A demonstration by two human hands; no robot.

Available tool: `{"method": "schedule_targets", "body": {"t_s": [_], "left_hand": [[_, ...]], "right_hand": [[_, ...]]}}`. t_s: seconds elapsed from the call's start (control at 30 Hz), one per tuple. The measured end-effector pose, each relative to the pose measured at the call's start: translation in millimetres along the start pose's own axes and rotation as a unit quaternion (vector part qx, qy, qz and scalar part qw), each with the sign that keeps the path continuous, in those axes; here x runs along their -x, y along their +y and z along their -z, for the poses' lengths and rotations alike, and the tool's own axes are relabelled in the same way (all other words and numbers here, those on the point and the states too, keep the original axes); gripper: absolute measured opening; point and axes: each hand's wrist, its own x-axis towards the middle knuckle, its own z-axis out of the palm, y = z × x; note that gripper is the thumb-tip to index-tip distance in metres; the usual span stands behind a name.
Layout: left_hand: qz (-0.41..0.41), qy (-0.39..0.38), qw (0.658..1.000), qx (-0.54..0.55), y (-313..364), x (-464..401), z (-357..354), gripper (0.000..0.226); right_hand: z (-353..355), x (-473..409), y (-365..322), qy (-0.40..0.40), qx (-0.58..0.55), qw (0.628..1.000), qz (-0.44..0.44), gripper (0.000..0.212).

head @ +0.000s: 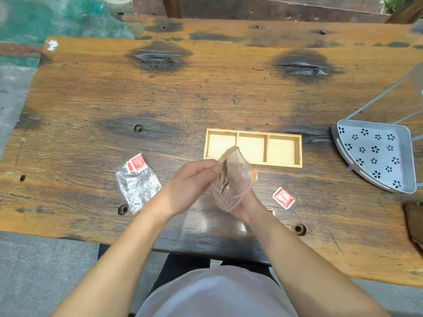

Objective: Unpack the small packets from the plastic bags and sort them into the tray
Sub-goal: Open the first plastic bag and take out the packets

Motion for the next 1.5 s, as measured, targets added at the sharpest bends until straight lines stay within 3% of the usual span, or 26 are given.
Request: {"method": "schedule_targets", "body": {"t_s": [0.1, 0.23, 0.27, 0.33, 0.4, 0.47, 0.5, 0.6, 0.8, 0.93, 1.13, 1.37, 1.5], "left_hand": [[-0.015, 0.034, 0.998, -0.043, 9, -5, 7, 0.044], [-0.030, 0.149, 0.977, -0.153, 13, -16, 24, 0.028], [-0.020, 0.171, 0.978, -0.120, 13, -20, 26, 0.023], [0.036, 0.196, 0.977, 0.070, 5, -24, 24, 0.026], [0.082, 0.194, 0.930, 0.300, -12, -23, 14, 0.047], [0.093, 0.178, 0.888, 0.413, -33, -19, -7, 0.073], [0.098, 0.159, 0.883, 0.430, -40, -18, -20, 0.077], [0.135, 0.132, 0.898, 0.397, -46, -29, -52, 0.059], [0.176, 0.196, 0.904, 0.337, -56, -53, -61, 0.031], [0.192, 0.194, 0.898, 0.345, -64, -59, -53, 0.029], [0.203, 0.178, 0.882, 0.386, -79, -60, -39, 0.026], [0.235, 0.157, 0.862, 0.422, -96, -60, -37, 0.040], [0.256, 0.162, 0.854, 0.423, -103, -62, -33, 0.044]], "right_hand": [[13, 3, -8, 0.010, -0.094, 0.996, 0.002, 0.039], [43, 7, -23, 0.035, -0.135, 0.990, 0.025, 0.050], [49, 9, -27, 0.046, -0.140, 0.989, 0.031, 0.049], [59, 12, -35, 0.057, -0.161, 0.984, 0.049, 0.045], [64, 13, -39, 0.064, -0.194, 0.976, 0.074, 0.047], [63, 13, -39, 0.064, -0.223, 0.969, 0.087, 0.045], [61, 14, -38, 0.064, -0.232, 0.966, 0.092, 0.043], [54, 17, -35, 0.067, -0.258, 0.958, 0.107, 0.046], [52, 15, -23, 0.107, -0.241, 0.961, 0.083, 0.053], [54, 21, -26, 0.115, -0.170, 0.975, 0.081, 0.052], [64, 23, -36, 0.101, -0.156, 0.982, 0.047, 0.033], [70, 13, -37, 0.131, 0.004, 0.991, -0.001, 0.031], [72, 8, -35, 0.120, 0.001, 0.992, -0.045, 0.032]]}}
